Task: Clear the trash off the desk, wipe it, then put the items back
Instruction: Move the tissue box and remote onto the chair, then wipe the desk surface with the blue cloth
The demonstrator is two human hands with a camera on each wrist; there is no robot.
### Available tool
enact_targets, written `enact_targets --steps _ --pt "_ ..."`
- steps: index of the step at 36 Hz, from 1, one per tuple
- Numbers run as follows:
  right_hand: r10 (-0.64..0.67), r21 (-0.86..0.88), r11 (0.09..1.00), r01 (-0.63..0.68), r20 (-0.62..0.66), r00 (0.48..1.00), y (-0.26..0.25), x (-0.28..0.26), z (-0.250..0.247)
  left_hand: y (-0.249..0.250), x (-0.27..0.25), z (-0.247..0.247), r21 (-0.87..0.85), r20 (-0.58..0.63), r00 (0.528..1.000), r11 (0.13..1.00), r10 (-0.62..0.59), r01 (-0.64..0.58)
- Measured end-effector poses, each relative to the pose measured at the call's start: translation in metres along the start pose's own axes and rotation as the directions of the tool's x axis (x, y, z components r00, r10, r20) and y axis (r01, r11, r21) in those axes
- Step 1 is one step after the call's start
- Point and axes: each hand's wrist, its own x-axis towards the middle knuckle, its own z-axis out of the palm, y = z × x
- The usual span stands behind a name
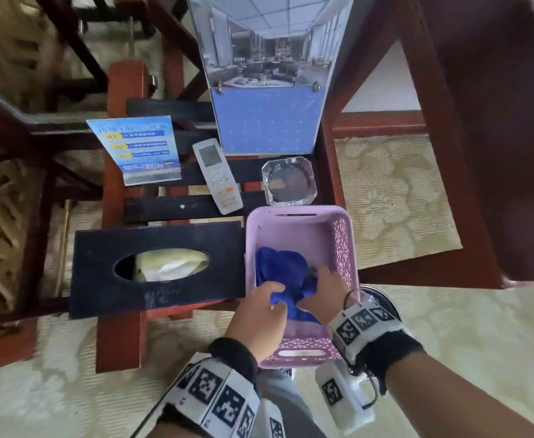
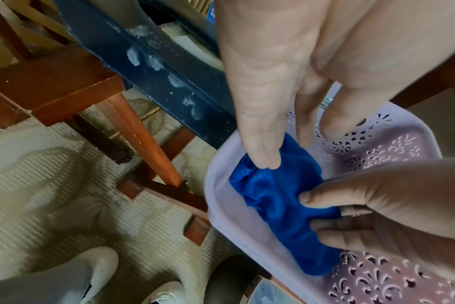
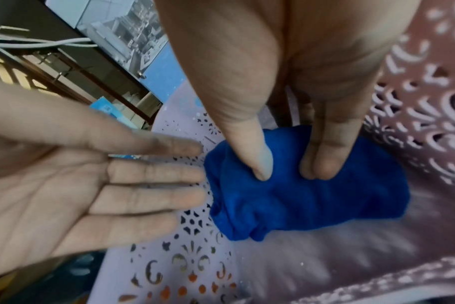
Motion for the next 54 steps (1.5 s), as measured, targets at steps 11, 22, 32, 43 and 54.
enact_targets --steps 11,22,32,43,54 --pt "-0.252 0.153 0.948 0.279 -0.177 0.951 -0.006 -0.055 -0.007 -0.01 -0.012 0.001 -0.125 0.002 0.999 0.991 0.041 -0.04" --pt "-0.242 0.708 0.613 0.35 -0.253 0.937 -0.002 -0.125 -0.047 0.027 -0.049 -0.014 -0.513 -0.043 0.997 0.854 0.067 -0.079" --pt "-0.049 0.69 0.583 0.429 -0.498 0.866 0.001 -0.198 -0.094 0.081 -0.13 -0.071 -0.191 -0.159 0.872 0.852 0.463 -0.487" --pt "-0.22 0.381 0.755 0.533 -0.619 0.754 0.014 -0.327 -0.153 0.168 -0.238 -0.1 0.023 0.188 0.663 0.672 0.725 -0.74" --pt "-0.372 0.19 0.733 0.654 -0.693 0.618 0.032 -0.434 -0.214 0.262 -0.322 -0.056 0.053 0.27 0.494 0.5 0.827 -0.865"
